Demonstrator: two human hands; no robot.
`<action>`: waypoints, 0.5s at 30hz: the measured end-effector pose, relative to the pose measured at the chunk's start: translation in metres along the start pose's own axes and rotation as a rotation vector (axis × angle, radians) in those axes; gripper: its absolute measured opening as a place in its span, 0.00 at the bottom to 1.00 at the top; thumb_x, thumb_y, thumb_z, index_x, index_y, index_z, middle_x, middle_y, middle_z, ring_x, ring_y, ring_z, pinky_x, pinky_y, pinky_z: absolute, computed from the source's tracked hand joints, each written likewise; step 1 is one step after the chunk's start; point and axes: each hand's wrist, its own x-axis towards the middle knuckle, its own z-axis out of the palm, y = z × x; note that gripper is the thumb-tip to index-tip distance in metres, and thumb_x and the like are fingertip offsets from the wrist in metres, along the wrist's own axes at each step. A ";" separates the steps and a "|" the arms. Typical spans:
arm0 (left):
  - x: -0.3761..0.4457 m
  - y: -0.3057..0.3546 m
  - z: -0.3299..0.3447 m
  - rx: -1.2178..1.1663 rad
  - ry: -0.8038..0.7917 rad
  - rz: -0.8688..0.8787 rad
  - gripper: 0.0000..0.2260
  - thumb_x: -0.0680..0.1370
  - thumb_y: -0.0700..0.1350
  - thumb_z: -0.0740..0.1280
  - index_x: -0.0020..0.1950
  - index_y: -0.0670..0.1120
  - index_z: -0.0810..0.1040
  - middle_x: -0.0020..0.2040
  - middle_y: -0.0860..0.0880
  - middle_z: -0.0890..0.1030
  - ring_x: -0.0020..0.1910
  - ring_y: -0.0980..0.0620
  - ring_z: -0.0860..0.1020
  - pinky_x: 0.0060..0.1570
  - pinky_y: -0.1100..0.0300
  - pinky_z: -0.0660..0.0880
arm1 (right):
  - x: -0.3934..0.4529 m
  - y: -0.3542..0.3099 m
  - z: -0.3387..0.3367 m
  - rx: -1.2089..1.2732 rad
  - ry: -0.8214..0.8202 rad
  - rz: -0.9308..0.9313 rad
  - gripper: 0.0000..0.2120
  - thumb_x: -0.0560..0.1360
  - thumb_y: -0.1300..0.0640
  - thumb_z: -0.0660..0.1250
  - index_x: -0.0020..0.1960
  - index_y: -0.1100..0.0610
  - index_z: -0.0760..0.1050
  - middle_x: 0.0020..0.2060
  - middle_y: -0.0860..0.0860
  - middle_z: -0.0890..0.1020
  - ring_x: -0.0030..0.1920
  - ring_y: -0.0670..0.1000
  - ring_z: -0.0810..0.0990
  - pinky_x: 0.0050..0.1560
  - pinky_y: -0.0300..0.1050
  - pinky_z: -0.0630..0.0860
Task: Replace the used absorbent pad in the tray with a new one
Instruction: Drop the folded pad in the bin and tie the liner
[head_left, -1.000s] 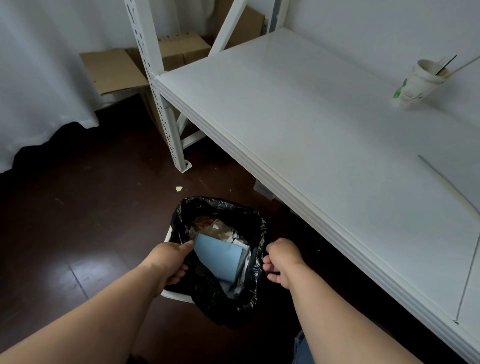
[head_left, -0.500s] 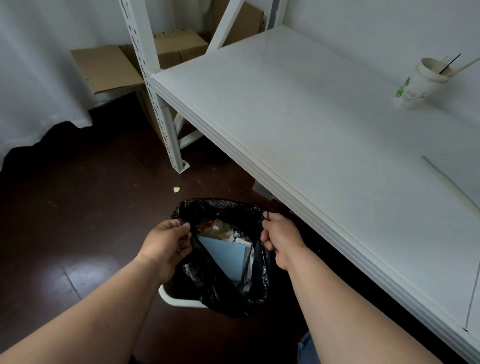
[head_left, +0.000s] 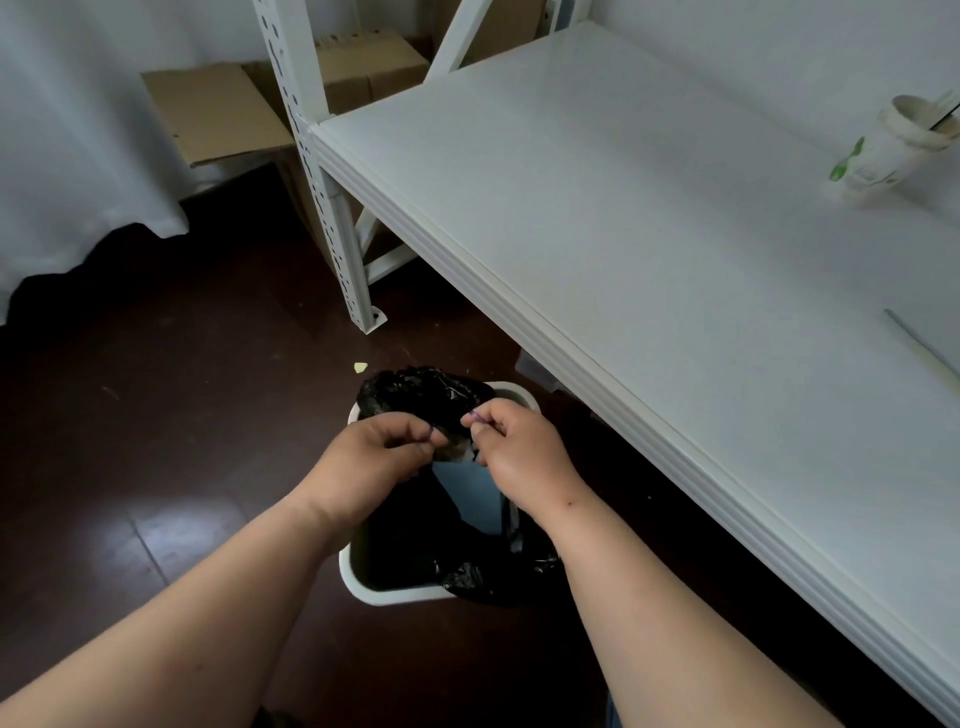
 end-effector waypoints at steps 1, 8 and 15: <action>-0.003 0.004 0.000 -0.002 -0.007 0.014 0.09 0.76 0.34 0.66 0.43 0.45 0.84 0.39 0.47 0.80 0.38 0.53 0.74 0.42 0.60 0.72 | -0.002 -0.002 -0.004 -0.022 -0.004 0.016 0.07 0.79 0.55 0.61 0.49 0.50 0.78 0.42 0.45 0.81 0.44 0.48 0.80 0.48 0.45 0.77; -0.021 0.019 0.005 0.050 0.127 0.174 0.05 0.77 0.42 0.68 0.42 0.47 0.81 0.31 0.48 0.77 0.33 0.53 0.73 0.37 0.58 0.72 | -0.033 -0.022 -0.038 0.049 0.040 0.066 0.08 0.79 0.54 0.63 0.46 0.55 0.79 0.32 0.47 0.78 0.31 0.45 0.73 0.37 0.40 0.72; -0.043 0.041 0.007 0.196 0.148 0.176 0.07 0.78 0.47 0.67 0.41 0.46 0.78 0.37 0.39 0.77 0.32 0.51 0.76 0.33 0.61 0.74 | -0.059 -0.035 -0.064 0.421 -0.046 0.040 0.07 0.78 0.59 0.65 0.44 0.59 0.81 0.27 0.48 0.76 0.27 0.46 0.72 0.44 0.50 0.74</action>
